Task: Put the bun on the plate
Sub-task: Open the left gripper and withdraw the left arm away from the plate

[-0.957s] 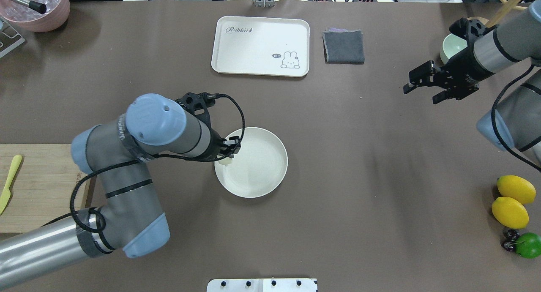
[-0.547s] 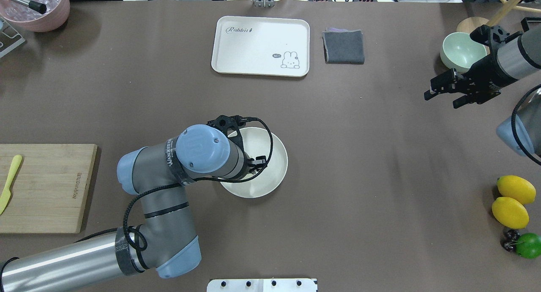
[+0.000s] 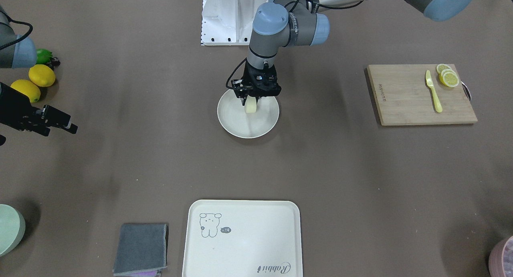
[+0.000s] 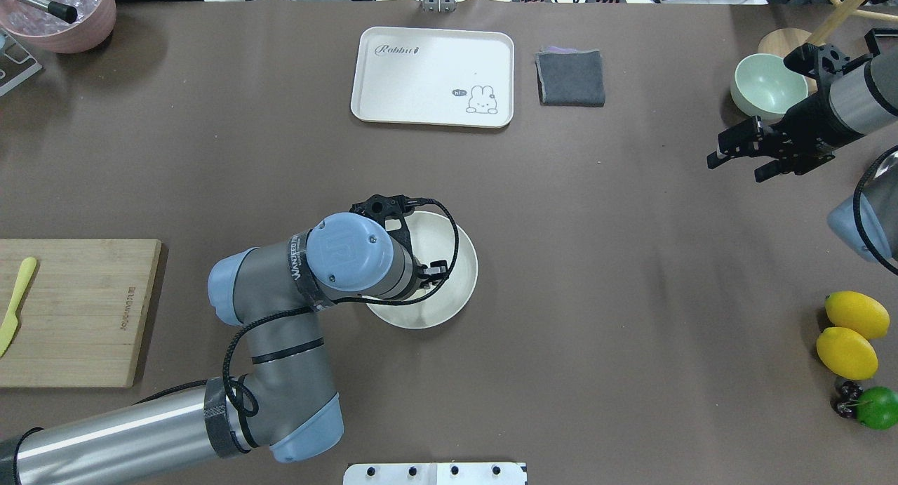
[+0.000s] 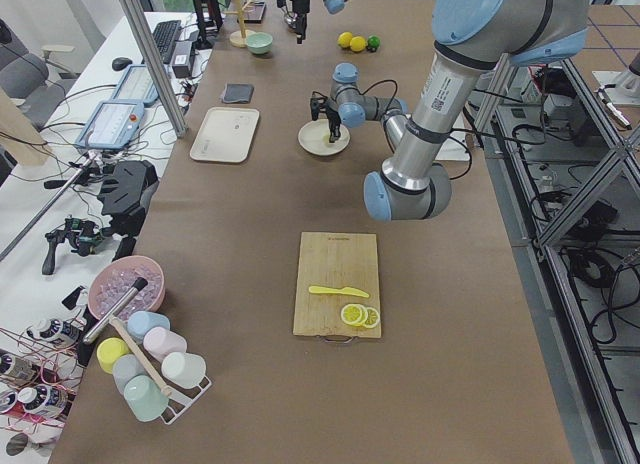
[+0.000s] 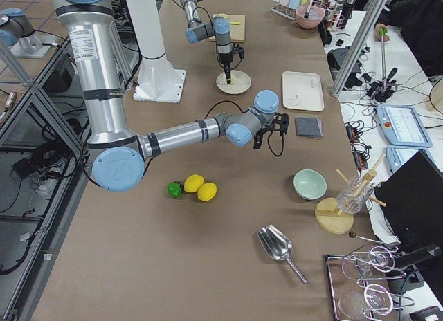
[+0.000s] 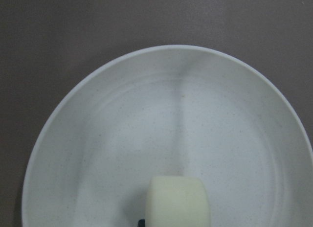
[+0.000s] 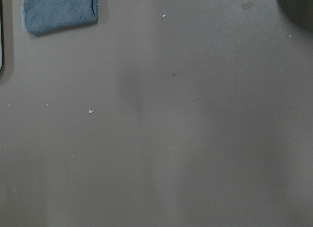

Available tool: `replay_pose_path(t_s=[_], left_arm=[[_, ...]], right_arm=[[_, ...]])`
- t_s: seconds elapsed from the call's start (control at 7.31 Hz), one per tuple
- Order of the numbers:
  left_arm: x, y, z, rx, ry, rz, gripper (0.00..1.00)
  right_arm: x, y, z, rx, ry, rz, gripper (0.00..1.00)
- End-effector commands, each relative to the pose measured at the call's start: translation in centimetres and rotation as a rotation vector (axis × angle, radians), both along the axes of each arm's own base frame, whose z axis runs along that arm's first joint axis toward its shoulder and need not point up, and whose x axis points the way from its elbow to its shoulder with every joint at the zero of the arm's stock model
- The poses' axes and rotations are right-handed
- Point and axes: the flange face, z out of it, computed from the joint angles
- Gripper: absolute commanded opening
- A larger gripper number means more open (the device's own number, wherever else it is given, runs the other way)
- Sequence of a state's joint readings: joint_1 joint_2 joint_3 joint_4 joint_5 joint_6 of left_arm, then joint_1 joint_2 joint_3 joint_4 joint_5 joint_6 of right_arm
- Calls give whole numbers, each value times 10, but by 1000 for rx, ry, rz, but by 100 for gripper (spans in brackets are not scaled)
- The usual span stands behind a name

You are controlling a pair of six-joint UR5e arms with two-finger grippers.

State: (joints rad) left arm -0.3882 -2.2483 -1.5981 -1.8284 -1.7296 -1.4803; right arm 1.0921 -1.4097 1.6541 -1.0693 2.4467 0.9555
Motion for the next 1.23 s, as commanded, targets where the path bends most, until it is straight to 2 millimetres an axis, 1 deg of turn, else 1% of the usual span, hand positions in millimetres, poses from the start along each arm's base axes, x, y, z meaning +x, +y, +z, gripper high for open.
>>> replay_pose_path(t_s=[0.0, 0.14, 0.27, 0.41, 0.55, 0.68, 0.82, 0.96, 1.09], left_arm=[[1, 0, -3, 2, 4, -1, 82], [0, -1, -3, 3, 2, -1, 86], [-8, -7, -8, 9, 11, -14, 87], [-41, -35, -15, 19, 28, -56, 97], [-79, -56, -9, 31, 5, -42, 97], [-118, -71, 6, 59, -55, 16, 97], [-172, -85, 27, 107, -113, 78, 97], [-230, -121, 46, 135, -170, 155, 97], [-299, -143, 84, 202, -219, 236, 97]], right_arm=[[0, 0, -1, 1, -1, 0, 100], [0, 1, 0, -1, 0, 0, 100], [1, 0, -1, 2, -1, 2, 100], [2, -1, -4, 4, -4, 4, 100], [8, -3, -3, 4, -2, 15, 100], [17, -5, 3, -3, 7, 32, 100], [39, -3, 18, 15, 22, 42, 100], [67, -1, 44, 61, 50, 36, 100], [96, 0, 66, 85, 87, 26, 100]])
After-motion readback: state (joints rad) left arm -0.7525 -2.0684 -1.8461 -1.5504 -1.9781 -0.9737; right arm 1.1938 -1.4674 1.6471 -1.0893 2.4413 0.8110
